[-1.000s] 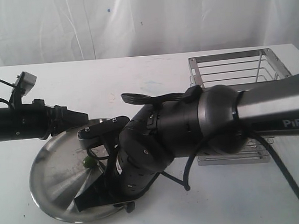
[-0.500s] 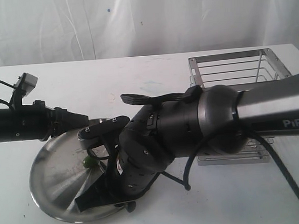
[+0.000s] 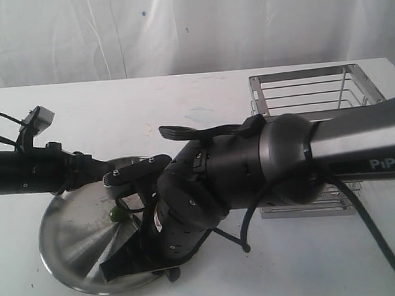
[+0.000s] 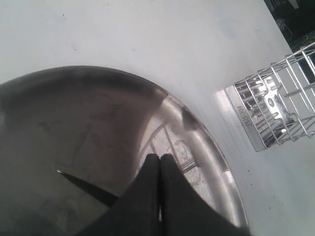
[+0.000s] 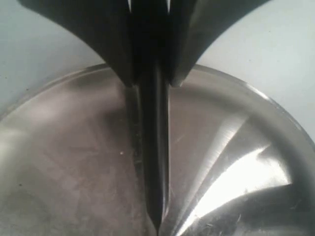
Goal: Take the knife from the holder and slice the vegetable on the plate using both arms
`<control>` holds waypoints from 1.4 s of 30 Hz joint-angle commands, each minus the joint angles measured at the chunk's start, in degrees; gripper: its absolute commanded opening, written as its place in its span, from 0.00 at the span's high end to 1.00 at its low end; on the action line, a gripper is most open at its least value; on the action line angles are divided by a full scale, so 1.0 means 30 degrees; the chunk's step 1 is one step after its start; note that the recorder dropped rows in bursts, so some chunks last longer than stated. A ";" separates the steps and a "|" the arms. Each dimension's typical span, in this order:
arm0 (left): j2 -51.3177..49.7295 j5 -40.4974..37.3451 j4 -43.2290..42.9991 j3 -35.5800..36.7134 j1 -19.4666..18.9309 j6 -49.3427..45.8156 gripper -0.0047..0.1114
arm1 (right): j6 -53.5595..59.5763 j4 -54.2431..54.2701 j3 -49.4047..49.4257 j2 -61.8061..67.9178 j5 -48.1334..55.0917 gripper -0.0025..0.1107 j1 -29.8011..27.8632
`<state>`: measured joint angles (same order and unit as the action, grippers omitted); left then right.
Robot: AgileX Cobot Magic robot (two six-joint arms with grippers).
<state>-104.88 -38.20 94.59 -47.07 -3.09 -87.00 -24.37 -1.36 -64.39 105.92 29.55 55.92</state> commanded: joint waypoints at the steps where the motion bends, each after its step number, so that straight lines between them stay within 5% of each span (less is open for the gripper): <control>1: 0.0077 -0.0156 0.0001 0.0138 0.0129 -0.0072 0.96 | 0.0030 -0.0162 -0.0060 0.0260 -0.0025 0.98 0.0005; 8: 0.0077 -0.0189 -0.0327 0.0138 0.0234 -0.0072 0.96 | 0.0030 -0.0162 -0.0060 0.0260 -0.0143 0.98 0.0005; 15: 0.0077 0.1827 -0.0177 0.0138 0.1715 -0.0588 0.96 | 0.0030 -0.0162 -0.0060 0.0260 -0.0011 0.98 0.0005; 42: -0.3340 0.4852 -0.1591 0.1123 0.1715 0.0087 0.96 | 0.0030 -0.0120 -0.0060 0.0878 0.0982 0.98 0.0005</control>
<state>-111.91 -32.00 96.32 -46.24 1.88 -87.05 -24.04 -1.39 -64.39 108.29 31.15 56.04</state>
